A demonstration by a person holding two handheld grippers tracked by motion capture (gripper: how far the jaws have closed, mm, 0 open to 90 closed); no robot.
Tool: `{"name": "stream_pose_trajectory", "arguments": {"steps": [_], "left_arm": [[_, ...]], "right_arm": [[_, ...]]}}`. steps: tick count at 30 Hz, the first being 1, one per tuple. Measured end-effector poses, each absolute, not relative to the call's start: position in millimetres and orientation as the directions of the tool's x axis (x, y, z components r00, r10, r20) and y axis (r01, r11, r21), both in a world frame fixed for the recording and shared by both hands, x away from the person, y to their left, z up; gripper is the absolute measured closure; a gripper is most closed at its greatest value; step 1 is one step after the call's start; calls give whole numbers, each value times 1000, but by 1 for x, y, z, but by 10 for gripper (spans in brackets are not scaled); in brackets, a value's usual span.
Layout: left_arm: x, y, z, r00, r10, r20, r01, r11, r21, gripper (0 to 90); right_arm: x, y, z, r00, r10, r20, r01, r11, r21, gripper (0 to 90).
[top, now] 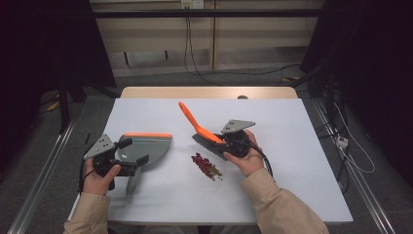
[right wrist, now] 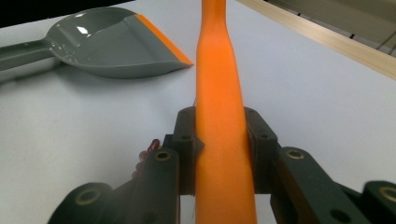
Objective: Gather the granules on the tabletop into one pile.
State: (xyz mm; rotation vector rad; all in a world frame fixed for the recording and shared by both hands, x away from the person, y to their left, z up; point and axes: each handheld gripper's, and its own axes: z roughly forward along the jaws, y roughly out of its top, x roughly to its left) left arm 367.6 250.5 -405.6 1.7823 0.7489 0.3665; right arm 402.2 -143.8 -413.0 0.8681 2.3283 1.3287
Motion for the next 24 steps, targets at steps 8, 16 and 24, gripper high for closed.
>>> {"name": "stream_pose_trajectory", "arguments": {"steps": [8,16,24], "left_arm": [[367,252,-405,750,649,-124,308,-177,935,45],[369,255,-405,749,649,-133,313,-170,934,45],[369,256,-405,749,649,-132,314,-172,934,44]], "right_arm": [[415,-135,-414,-832,554,-36,262,449,854,714],[426,-130,-420,-868,492,-61,210,476,854,714],[429,-116,-428,-899,429,-91,170,531,830,714]]}}
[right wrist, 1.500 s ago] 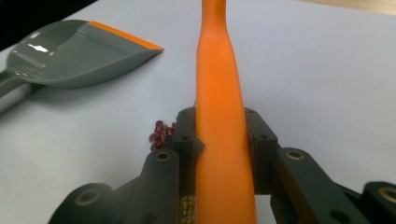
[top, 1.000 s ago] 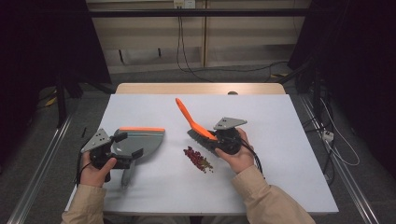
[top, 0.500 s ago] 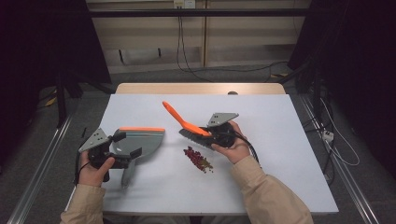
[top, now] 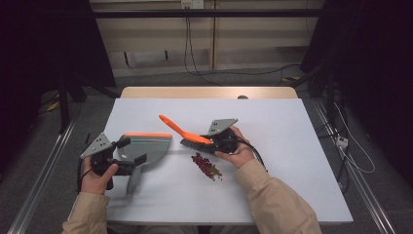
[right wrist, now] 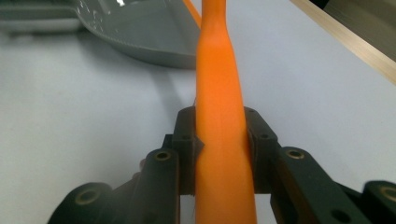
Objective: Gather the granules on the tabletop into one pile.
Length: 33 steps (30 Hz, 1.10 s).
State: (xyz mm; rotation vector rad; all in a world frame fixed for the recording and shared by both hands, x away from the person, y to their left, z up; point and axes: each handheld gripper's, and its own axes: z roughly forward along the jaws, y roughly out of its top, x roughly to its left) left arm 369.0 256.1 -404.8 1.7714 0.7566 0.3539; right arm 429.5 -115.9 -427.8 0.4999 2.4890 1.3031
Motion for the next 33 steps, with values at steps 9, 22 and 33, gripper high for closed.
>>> {"name": "stream_pose_trajectory", "arguments": {"steps": [9,22,33], "left_arm": [[369,258,-404,744,654,-139,315,-160,935,44],[369,259,-404,744,653,-139,315,-160,935,44],[367,260,-402,743,653,-144,314,-151,937,44]], "right_arm": [[426,-107,-429,-935,344,-91,133,576,806,714],[413,-109,-425,-960,264,-93,96,624,775,711],[400,-114,-423,-966,249,-76,103,632,768,711]]}}
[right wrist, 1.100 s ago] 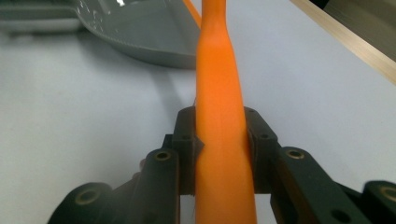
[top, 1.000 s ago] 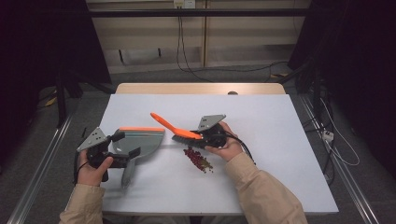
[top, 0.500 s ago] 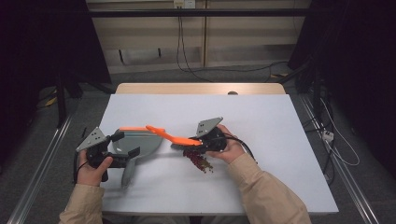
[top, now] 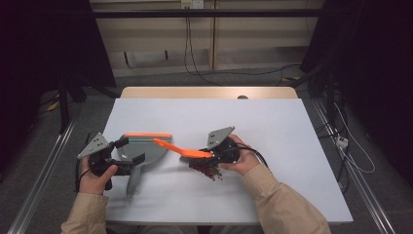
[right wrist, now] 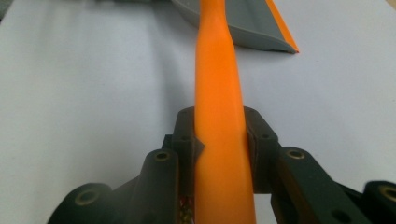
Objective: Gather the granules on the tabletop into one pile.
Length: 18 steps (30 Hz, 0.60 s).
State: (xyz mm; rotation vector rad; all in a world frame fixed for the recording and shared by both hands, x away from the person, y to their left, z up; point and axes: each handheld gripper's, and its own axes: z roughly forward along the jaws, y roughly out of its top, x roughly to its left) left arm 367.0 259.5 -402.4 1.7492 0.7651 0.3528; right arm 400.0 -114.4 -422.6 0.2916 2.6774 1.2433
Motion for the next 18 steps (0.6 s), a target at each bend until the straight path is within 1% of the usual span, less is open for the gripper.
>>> {"name": "stream_pose_trajectory", "arguments": {"steps": [6,8,12,16,18], "left_arm": [[367,258,-402,746,651,-138,312,-160,937,44],[366,257,-402,746,651,-136,312,-162,936,44],[367,256,-402,748,649,-139,315,-163,935,44],[367,255,-403,751,647,-134,320,-178,931,44],[366,254,-403,752,646,-132,320,-182,930,44]], "right_arm": [[393,-118,-422,-965,251,-77,103,632,768,712],[393,-119,-422,-967,249,-54,117,621,775,713],[394,-122,-420,-955,285,-81,116,614,781,713],[396,-126,-418,-946,317,-61,144,585,798,714],[396,-128,-416,-934,355,-42,177,562,808,714]]}}
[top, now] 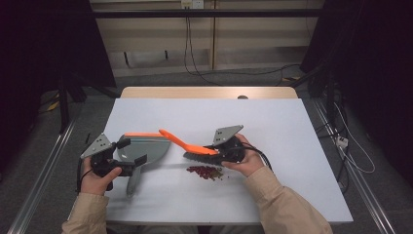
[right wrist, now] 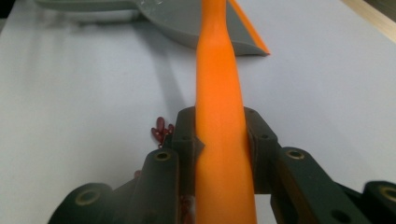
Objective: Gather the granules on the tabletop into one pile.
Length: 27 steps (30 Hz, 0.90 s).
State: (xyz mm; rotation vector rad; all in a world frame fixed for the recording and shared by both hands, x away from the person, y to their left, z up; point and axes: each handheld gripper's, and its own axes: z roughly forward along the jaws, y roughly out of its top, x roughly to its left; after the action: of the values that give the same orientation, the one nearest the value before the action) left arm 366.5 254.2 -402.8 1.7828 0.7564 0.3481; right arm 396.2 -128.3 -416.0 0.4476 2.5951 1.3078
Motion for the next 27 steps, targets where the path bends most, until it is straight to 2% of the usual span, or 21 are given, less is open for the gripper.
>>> {"name": "stream_pose_trajectory", "arguments": {"steps": [3,8,12,15,17,22,27], "left_arm": [[366,254,-403,754,643,-133,319,-182,930,44],[365,254,-402,755,643,-129,317,-185,930,44],[365,253,-402,756,641,-129,317,-187,930,44],[365,251,-402,758,640,-125,315,-191,930,44],[365,250,-402,758,641,-124,316,-193,929,44],[364,248,-403,761,638,-120,314,-199,928,44],[365,249,-403,761,638,-120,315,-200,928,44]], "right_arm": [[394,-132,-412,-909,414,-34,217,542,812,714],[383,-146,-406,-819,574,-18,325,490,809,714],[370,-162,-403,-735,677,49,414,391,822,714],[357,-168,-403,-669,743,20,448,382,808,713],[353,-173,-406,-644,762,69,493,344,799,713],[345,-178,-414,-572,817,67,545,318,776,713],[341,-172,-420,-535,844,42,556,314,769,713]]}}
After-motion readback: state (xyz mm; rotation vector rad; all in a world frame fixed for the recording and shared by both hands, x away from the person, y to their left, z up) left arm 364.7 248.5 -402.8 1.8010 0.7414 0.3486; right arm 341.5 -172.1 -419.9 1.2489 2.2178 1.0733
